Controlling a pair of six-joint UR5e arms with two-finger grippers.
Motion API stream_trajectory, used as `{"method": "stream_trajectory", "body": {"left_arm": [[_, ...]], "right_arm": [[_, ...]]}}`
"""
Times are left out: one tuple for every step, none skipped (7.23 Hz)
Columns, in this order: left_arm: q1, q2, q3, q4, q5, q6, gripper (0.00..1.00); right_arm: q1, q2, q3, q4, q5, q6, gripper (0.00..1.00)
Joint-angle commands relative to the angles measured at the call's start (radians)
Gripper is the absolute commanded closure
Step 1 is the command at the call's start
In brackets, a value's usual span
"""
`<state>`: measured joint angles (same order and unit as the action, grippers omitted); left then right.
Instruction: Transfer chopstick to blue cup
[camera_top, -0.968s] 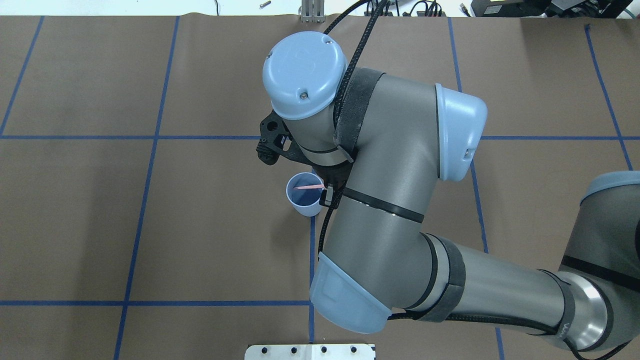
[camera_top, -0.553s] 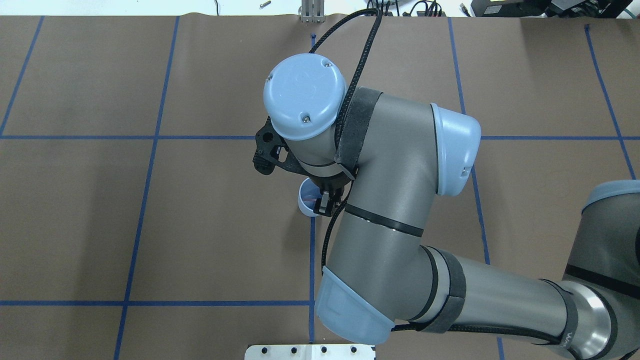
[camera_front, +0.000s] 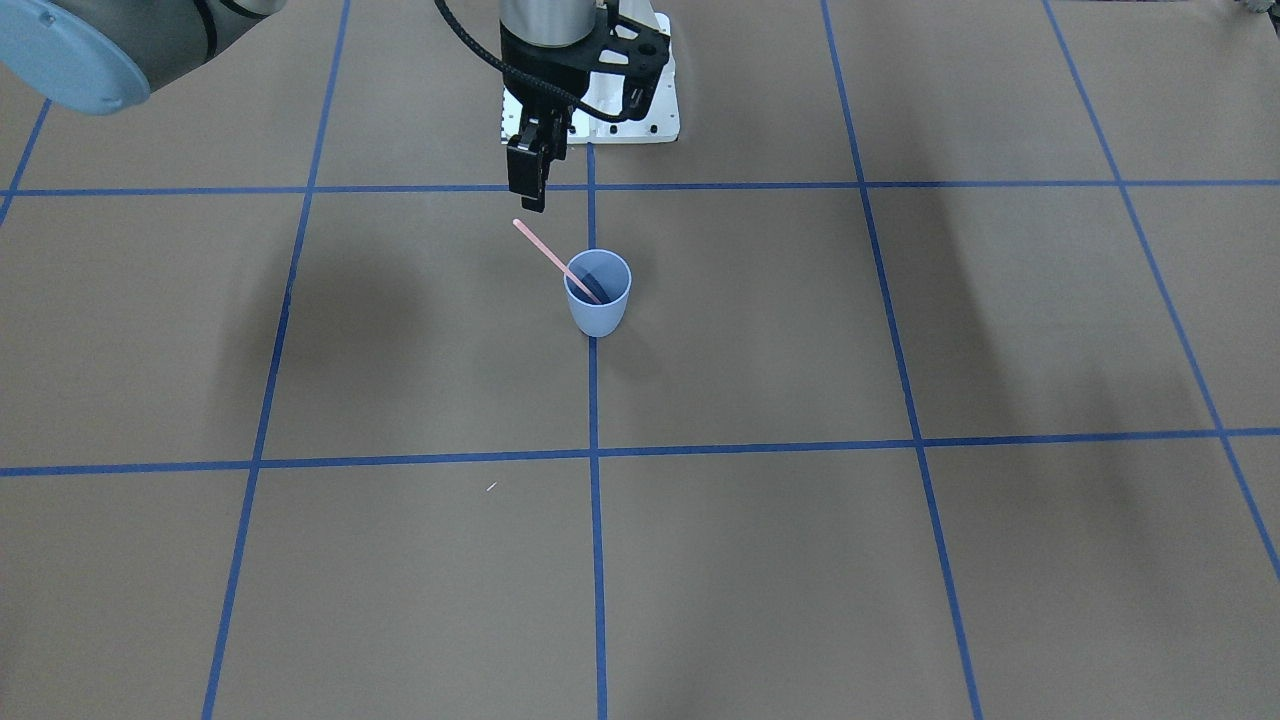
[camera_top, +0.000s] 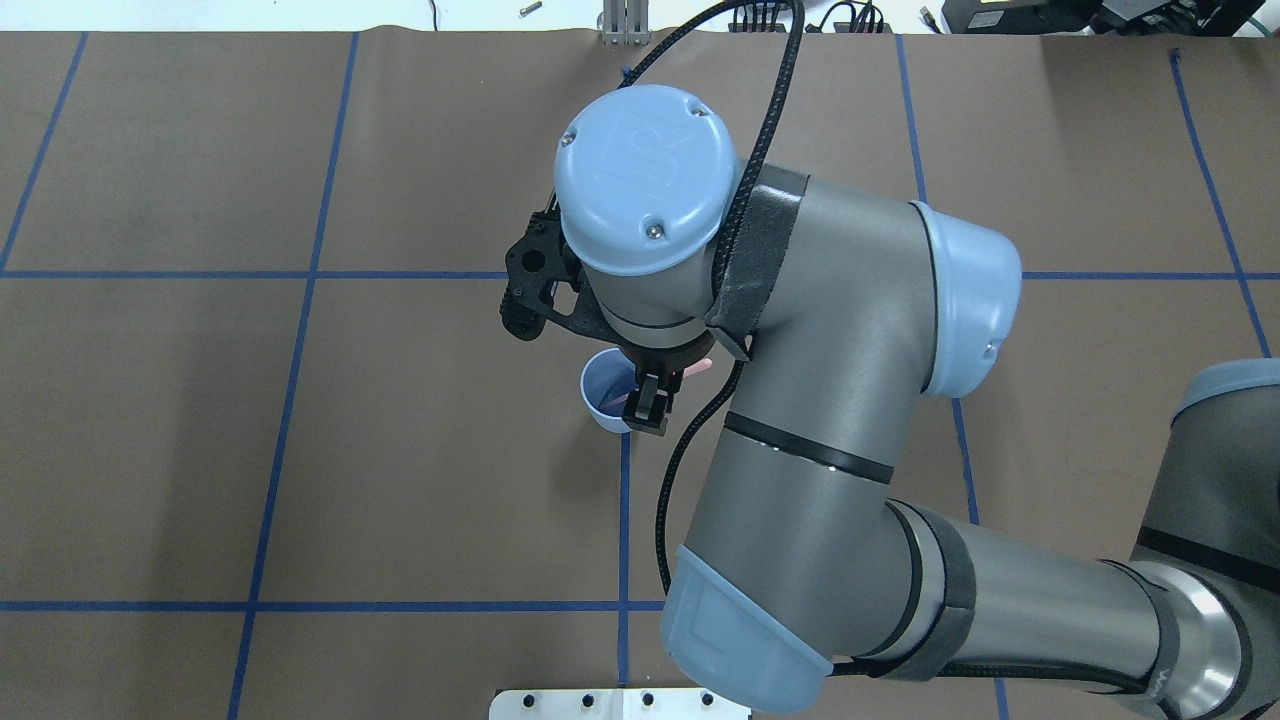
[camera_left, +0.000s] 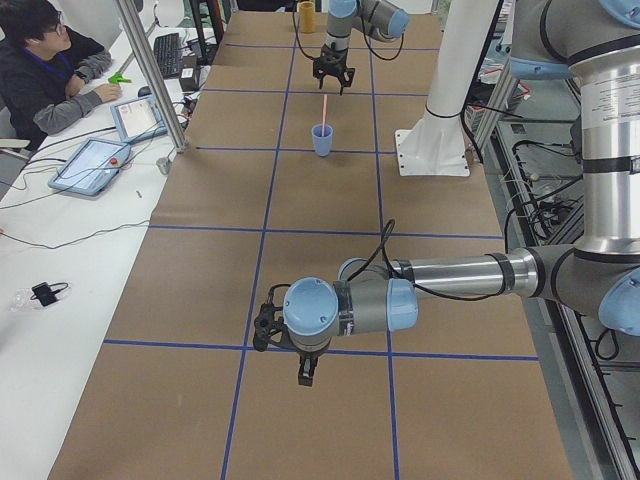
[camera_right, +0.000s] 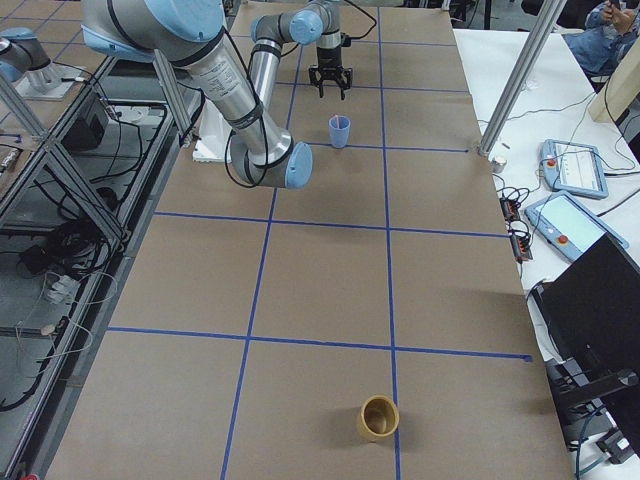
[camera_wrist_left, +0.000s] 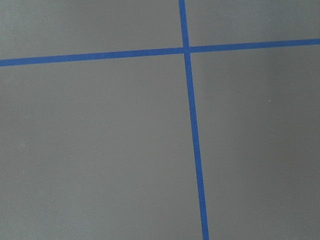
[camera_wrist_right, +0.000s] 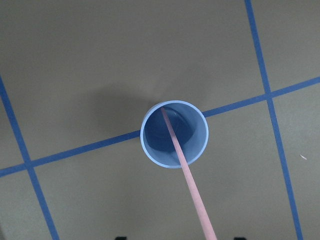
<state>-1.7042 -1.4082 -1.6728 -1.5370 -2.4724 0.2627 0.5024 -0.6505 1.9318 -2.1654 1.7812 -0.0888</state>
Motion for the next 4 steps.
{"method": "stream_trajectory", "body": {"left_arm": [[0.0,0.0,-0.002,-0.003,0.0,0.001,0.01],[0.0,0.0,-0.004,-0.006,0.0,0.0,0.01],[0.0,0.0,-0.005,-0.009,-0.002,0.001,0.01],[0.0,0.0,-0.005,-0.008,0.0,0.0,0.01]], "right_arm": [[0.06,-0.023,0.019,0.088,0.001,0.079,0.08],[0.117,-0.073,0.019,0.189,0.0,0.11,0.02],[0.201,-0.124,0.012,0.255,0.013,0.104,0.01],[0.316,-0.205,-0.019,0.348,0.144,0.098,0.01]]}}
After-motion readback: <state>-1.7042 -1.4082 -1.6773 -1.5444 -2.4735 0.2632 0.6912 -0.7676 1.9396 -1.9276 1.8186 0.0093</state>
